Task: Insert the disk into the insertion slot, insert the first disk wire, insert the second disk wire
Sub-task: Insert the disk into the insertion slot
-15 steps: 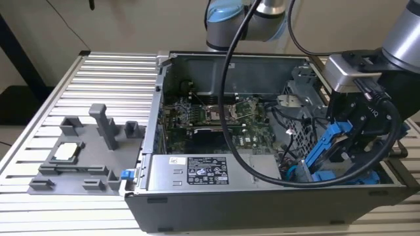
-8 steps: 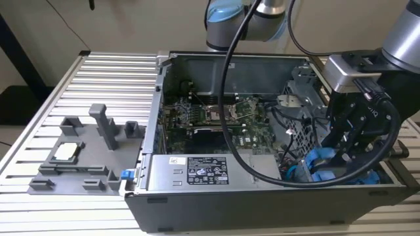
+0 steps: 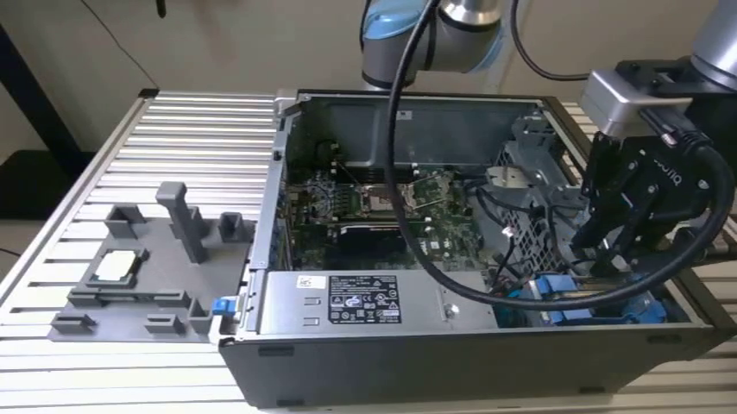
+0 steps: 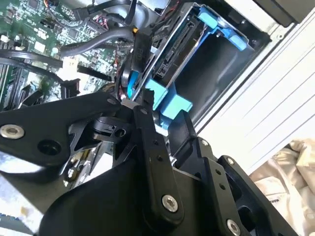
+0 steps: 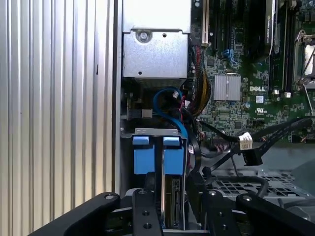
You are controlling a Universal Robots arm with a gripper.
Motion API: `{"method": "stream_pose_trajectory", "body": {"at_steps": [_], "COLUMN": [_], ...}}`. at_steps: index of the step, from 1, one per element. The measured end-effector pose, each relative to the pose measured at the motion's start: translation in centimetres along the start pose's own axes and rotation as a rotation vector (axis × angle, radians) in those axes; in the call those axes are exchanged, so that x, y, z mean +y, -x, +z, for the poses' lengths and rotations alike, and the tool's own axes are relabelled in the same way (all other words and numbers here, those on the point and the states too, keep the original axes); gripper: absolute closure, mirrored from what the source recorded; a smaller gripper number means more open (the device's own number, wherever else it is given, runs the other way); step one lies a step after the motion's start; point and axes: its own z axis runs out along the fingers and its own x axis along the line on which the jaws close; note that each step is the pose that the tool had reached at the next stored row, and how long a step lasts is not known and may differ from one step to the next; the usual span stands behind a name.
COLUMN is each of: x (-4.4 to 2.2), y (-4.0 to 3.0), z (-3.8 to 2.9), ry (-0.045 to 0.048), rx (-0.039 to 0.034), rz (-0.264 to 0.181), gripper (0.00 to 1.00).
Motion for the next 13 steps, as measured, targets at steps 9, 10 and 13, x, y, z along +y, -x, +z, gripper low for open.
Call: {"method": "stream_pose_trajectory", "body": {"at_steps": [9,10,13], "x": [0.21,0.27,0.39], "y": [0.05,0.05,0.05], "z": [-2.59,-2.59,-2.59], "ry": [-0.0269,-0.0436,-0.0952], "rx": [-0.008,-0.0152,-0.0339], "rz": [0.0,0.0,-0.001], "gripper": [0.6,0.6,0.6]}}
